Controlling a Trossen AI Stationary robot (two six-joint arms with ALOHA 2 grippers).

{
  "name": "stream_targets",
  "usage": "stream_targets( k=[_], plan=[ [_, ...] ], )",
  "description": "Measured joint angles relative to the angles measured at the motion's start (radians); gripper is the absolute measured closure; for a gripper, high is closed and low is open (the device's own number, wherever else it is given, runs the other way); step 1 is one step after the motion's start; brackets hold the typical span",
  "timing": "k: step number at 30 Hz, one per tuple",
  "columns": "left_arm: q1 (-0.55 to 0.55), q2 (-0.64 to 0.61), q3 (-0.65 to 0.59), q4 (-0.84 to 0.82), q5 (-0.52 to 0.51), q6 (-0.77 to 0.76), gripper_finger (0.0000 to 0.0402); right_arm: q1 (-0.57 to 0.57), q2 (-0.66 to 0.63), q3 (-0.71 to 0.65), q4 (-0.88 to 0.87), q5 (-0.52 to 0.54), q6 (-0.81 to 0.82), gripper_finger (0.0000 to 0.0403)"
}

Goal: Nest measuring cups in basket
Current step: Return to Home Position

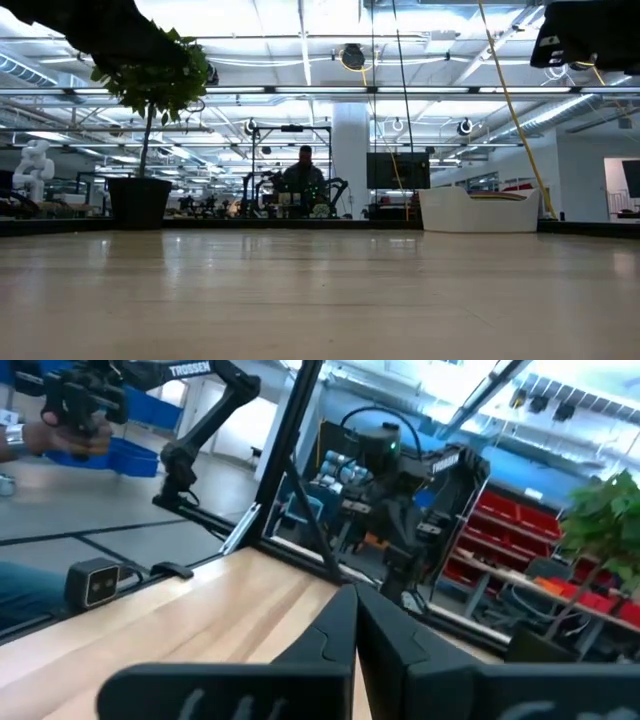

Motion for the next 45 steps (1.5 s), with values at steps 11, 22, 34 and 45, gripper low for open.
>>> stream_targets(
  k=[11,22,34,45],
  plan=[
    [0.005,-0.107,0.0,-0.204,-0.048,-0.043,0.0396,-0.016,-0.113,0.0,-0.129,0.001,-0.088,0.0403],
    [0.006,-0.117,0.0,-0.262,-0.107,-0.093,0.0396,-0.129,-0.2,-0.001,-0.304,-0.263,0.042,0.0403],
    [0.006,-0.117,0.0,-0.261,-0.111,-0.105,0.0396,-0.295,-0.228,-0.001,-0.378,-0.35,0.092,0.0403],
    [0.007,-0.117,0.0,-0.266,-0.126,-0.116,0.0396,-0.445,-0.229,-0.002,-0.42,-0.399,0.094,0.0403]
  ],
)
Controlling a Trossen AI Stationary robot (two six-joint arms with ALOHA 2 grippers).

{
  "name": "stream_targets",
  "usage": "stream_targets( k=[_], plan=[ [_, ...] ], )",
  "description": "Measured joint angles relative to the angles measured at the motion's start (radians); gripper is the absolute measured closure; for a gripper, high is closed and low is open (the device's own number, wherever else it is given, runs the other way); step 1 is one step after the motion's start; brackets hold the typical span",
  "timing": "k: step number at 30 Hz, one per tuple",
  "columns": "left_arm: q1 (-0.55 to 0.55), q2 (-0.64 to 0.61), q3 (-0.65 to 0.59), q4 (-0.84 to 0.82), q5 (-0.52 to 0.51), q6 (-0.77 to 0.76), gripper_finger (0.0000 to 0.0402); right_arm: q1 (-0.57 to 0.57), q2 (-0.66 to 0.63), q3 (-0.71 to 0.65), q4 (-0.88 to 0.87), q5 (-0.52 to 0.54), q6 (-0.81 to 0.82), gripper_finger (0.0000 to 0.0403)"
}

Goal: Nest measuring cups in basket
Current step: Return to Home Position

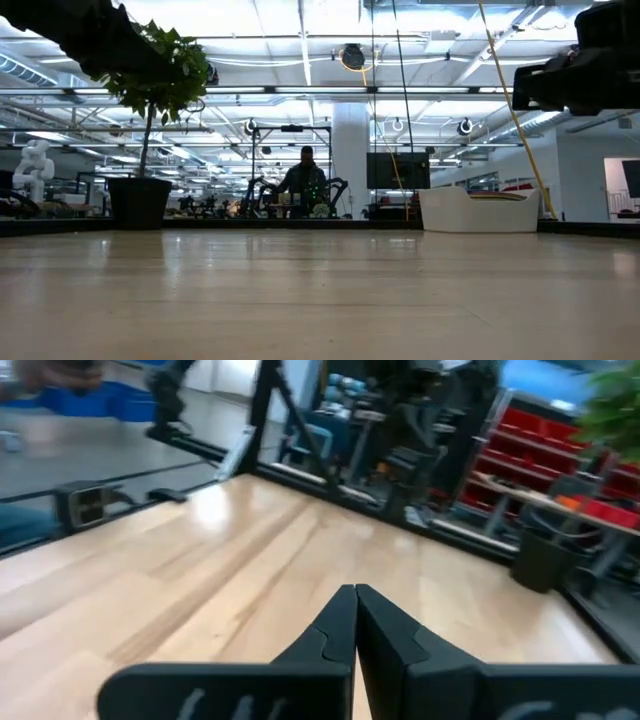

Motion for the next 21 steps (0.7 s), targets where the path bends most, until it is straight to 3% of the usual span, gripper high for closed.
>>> stream_targets(
  k=[4,13,21],
  plan=[
    [0.007,0.0,0.0,0.0,-0.001,-0.001,0.0396,-0.049,-0.004,0.0,-0.006,-0.061,0.005,0.0403],
    [0.025,0.0,0.0,-0.002,-0.001,-0.005,0.0396,-0.17,-0.053,0.0,-0.009,-0.065,0.005,0.0403],
    [0.025,0.0,0.0,-0.004,-0.001,-0.005,0.0396,-0.192,-0.146,0.0,-0.003,0.085,0.026,0.0403]
  ],
)
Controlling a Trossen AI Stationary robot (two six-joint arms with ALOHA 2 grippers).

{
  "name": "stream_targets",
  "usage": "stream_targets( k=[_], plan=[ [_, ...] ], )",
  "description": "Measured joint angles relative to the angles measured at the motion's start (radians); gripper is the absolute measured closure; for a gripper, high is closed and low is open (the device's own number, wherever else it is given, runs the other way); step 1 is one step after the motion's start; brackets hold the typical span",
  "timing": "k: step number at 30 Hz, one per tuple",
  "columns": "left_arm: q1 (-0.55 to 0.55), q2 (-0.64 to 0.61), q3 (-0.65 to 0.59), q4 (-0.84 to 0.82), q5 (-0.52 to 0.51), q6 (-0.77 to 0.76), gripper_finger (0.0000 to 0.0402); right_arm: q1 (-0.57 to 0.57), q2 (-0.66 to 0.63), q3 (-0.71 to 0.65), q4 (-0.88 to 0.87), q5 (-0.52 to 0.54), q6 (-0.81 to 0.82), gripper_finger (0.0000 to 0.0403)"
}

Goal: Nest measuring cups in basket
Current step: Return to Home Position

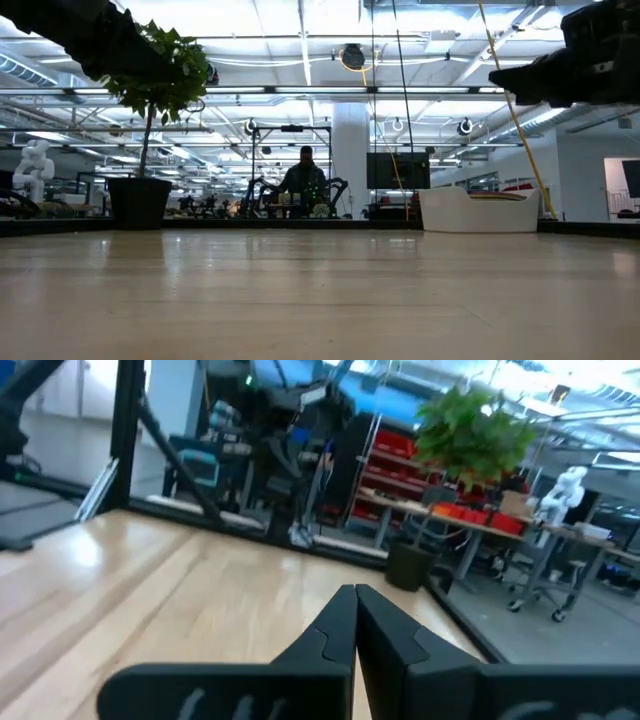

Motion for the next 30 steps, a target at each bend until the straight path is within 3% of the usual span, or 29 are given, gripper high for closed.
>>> stream_targets(
  k=[5,12,20,30],
  plan=[
    [0.0,0.0,0.0,0.0,0.0,0.0,0.0396,0.001,-0.064,0.0,0.002,-0.048,0.02,0.0403],
    [0.0,0.0,0.0,-0.001,0.001,-0.004,0.0396,0.002,-0.067,0.0,0.05,0.059,0.098,0.0403],
    [0.0,0.0,0.0,-0.002,0.001,-0.002,0.0396,0.002,-0.066,-0.005,-0.105,0.088,0.106,0.0403],
    [0.0,0.0,0.0,-0.002,-0.03,0.006,0.0396,0.011,-0.066,-0.005,-0.124,0.035,0.137,0.0403]
  ],
)
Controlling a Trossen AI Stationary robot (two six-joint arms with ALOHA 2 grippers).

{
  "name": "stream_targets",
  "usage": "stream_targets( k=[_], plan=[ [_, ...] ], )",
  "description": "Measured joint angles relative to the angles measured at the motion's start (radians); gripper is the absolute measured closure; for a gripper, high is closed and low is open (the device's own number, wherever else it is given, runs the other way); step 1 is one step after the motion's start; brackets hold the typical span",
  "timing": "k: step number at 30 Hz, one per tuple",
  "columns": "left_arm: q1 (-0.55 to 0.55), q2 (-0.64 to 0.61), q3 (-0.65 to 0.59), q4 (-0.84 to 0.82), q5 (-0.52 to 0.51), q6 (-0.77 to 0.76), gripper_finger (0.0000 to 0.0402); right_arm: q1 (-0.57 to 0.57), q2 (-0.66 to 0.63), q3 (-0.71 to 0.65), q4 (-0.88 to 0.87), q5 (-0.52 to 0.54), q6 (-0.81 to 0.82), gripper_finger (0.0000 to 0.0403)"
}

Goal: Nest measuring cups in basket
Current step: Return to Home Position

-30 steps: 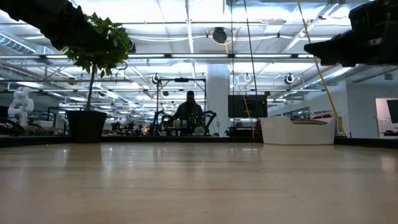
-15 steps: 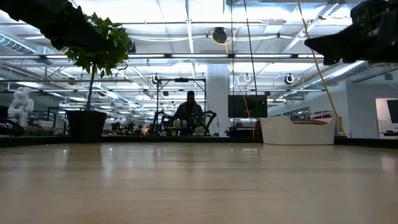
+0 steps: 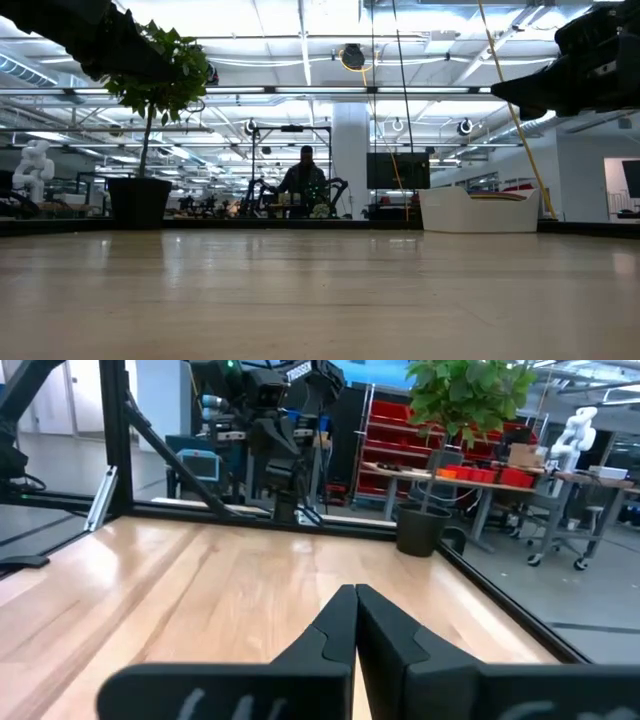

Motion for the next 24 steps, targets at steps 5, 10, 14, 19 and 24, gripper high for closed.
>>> stream_targets(
  k=[5,10,14,19,24],
  plan=[
    [0.007,0.0,0.0,0.0,-0.006,0.015,0.0396,0.001,0.0,0.0,-0.006,0.003,0.026,0.0403],
    [0.028,0.0,0.0,-0.001,-0.007,0.019,0.0396,0.026,0.001,0.0,-0.01,0.003,0.033,0.0403],
    [0.043,0.0,0.0,-0.001,-0.007,0.018,0.0396,0.051,0.001,0.0,-0.015,0.024,0.033,0.0403],
    [0.044,0.0,0.0,-0.001,0.001,0.018,0.0396,0.07,0.002,0.0,-0.017,0.041,0.021,0.0403],
    [0.02,-0.001,-0.037,0.063,-0.017,0.071,0.0396,0.076,0.017,0.0,-0.017,0.041,0.031,0.0403]
  ],
)
